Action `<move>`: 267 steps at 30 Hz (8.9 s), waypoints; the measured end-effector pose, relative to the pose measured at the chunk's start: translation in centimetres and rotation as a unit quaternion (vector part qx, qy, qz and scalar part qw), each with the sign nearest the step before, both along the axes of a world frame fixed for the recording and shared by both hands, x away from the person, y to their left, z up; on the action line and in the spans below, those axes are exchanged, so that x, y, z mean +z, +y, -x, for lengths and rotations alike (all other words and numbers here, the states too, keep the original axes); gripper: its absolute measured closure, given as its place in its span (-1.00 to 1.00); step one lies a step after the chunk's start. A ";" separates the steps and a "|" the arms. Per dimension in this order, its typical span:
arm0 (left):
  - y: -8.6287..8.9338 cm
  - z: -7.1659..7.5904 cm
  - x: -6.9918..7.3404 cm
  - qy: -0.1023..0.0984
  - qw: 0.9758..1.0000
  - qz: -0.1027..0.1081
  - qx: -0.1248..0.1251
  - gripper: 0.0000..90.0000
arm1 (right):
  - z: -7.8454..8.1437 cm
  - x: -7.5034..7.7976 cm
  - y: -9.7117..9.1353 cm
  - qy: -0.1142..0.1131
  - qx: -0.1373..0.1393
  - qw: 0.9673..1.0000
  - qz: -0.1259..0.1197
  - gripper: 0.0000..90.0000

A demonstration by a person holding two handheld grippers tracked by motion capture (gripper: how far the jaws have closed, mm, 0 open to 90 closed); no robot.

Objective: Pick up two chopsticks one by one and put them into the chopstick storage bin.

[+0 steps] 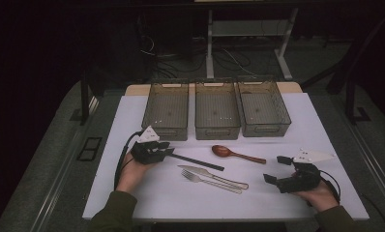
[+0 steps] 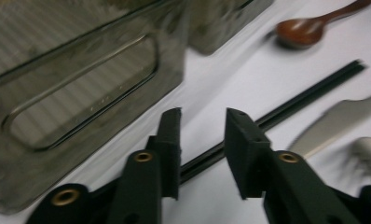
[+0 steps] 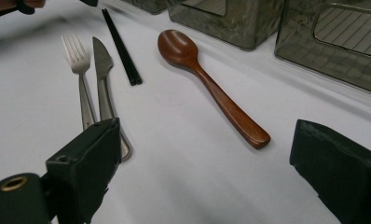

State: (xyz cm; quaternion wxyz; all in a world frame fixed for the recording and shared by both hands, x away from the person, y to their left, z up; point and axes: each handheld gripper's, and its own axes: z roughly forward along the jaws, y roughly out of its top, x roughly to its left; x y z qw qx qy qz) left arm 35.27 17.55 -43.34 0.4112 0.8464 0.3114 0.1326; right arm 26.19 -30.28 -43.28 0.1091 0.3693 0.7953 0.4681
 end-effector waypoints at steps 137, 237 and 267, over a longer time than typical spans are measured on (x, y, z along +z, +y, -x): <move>-3.0 1.3 1.8 0.057 0.994 -0.015 -0.088 0.45 | 0.0 -0.2 0.1 0.002 0.003 1.000 0.004 -0.81; -1.9 2.9 0.5 0.051 0.995 -0.048 -0.077 0.76 | 0.1 -0.1 0.0 0.002 0.005 1.000 0.001 -0.81; -2.4 2.7 -0.7 0.065 0.990 -0.074 -0.104 0.82 | 0.1 -0.1 0.0 0.003 0.005 1.000 0.001 -0.81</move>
